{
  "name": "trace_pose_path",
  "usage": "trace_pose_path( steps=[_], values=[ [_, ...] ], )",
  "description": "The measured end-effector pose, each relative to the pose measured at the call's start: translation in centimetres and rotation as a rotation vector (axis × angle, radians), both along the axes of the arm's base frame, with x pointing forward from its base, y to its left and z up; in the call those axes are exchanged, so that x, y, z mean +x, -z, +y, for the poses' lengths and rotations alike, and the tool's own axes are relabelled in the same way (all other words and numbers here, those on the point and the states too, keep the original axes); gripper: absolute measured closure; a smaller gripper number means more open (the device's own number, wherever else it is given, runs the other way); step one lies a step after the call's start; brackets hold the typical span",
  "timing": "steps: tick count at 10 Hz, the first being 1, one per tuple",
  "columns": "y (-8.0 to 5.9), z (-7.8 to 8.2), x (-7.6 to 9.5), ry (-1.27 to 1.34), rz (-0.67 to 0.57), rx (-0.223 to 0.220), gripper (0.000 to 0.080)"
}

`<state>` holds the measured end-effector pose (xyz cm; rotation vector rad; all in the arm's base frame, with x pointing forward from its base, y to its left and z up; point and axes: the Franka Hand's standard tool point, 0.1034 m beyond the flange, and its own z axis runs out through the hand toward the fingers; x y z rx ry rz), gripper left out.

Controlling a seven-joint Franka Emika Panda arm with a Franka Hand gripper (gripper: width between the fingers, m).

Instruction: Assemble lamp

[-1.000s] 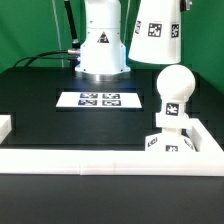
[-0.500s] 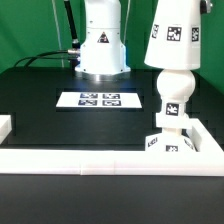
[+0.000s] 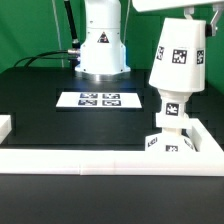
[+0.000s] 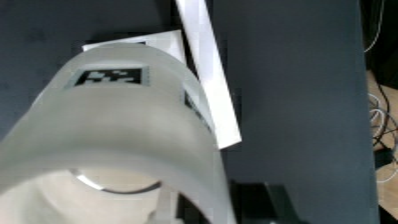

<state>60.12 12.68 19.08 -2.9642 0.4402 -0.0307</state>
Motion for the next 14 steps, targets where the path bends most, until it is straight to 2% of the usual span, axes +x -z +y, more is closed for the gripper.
trace_pose_path(
  steps=[7, 10, 11, 12, 13, 14],
  values=[
    [4.4, 0.4, -0.1, -0.009, 0.022, -0.016, 0.0755],
    [4.4, 0.3, -0.1, -0.012, 0.019, -0.017, 0.0755],
    [4.4, 0.3, -0.1, -0.012, 0.019, -0.017, 0.0681],
    [4.3, 0.3, -0.1, -0.012, 0.018, -0.017, 0.0681],
    [4.2, 0.3, -0.1, -0.012, 0.017, -0.016, 0.0545],
    [4.1, 0.3, -0.1, -0.012, 0.016, -0.016, 0.0361]
  ],
)
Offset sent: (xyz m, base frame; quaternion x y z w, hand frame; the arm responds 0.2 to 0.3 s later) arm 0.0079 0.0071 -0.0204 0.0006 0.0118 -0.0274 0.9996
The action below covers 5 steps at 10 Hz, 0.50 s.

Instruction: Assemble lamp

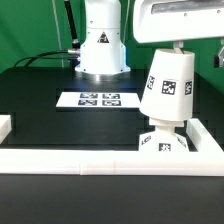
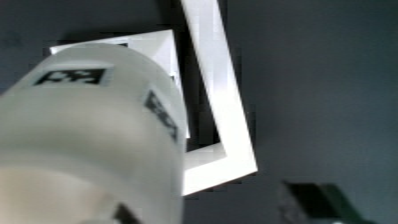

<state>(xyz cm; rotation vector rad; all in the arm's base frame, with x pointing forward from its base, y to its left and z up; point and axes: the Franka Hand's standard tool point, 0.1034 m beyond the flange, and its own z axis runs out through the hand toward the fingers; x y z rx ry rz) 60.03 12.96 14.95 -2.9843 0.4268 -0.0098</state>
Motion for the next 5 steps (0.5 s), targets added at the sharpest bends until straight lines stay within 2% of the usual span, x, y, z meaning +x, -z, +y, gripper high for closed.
trace_pose_path(
  steps=[1, 2, 3, 5],
  values=[
    [-0.1, 0.0, 0.0, 0.003, -0.001, 0.001, 0.0227],
    [-0.3, 0.0, -0.2, 0.007, -0.001, 0.001, 0.0227],
    [-0.7, 0.1, -0.2, 0.015, -0.001, 0.003, 0.0127],
    [-1.8, 0.1, -0.8, 0.022, 0.022, 0.008, 0.0107]
  ],
)
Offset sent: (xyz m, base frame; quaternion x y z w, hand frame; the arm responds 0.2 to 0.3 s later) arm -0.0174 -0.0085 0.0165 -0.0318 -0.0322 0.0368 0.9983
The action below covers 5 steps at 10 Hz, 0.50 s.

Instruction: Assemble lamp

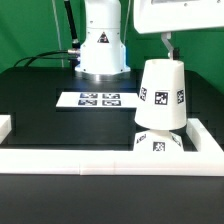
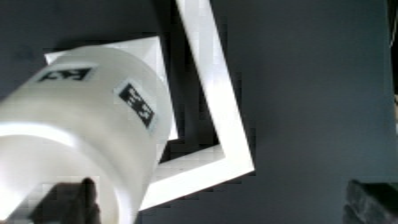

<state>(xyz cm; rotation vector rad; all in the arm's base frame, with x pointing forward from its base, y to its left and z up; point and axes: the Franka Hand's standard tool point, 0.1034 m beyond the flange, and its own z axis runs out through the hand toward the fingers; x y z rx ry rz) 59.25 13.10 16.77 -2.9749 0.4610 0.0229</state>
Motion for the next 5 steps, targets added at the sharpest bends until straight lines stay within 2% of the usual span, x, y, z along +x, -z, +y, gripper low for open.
trace_pose_path(
  steps=[2, 5],
  values=[
    [-1.0, 0.0, -0.3, 0.021, 0.003, 0.005, 0.0101],
    [-0.5, 0.0, -1.1, 0.064, 0.006, 0.003, 0.01]
  ],
)
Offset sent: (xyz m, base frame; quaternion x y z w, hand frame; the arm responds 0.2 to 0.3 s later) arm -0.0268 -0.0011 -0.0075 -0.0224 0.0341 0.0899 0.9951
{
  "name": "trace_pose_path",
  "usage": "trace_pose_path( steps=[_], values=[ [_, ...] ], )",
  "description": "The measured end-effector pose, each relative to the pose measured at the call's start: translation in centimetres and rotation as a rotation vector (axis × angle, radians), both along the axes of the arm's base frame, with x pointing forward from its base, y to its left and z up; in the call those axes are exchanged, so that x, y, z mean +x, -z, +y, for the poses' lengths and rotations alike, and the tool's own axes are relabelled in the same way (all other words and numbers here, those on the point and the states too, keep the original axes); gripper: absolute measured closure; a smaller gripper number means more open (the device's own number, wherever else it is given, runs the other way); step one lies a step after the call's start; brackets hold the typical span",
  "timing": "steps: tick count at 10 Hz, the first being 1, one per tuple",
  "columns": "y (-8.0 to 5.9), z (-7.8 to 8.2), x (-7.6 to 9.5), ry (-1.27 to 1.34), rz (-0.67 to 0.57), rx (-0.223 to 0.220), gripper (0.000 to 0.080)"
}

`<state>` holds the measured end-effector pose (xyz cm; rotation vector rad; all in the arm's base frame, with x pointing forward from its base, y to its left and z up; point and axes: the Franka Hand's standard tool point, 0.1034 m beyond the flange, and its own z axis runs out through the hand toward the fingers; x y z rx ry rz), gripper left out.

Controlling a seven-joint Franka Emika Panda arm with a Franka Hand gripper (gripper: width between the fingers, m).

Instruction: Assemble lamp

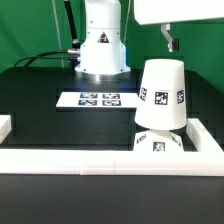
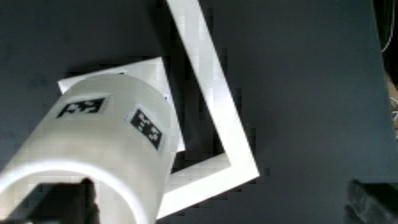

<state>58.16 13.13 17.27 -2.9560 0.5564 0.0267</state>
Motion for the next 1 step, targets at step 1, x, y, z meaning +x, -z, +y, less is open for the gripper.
trace_pose_path(
  steps=[1],
  values=[
    [0.03, -0.02, 0.0, 0.0, 0.0, 0.0, 0.01]
  ],
)
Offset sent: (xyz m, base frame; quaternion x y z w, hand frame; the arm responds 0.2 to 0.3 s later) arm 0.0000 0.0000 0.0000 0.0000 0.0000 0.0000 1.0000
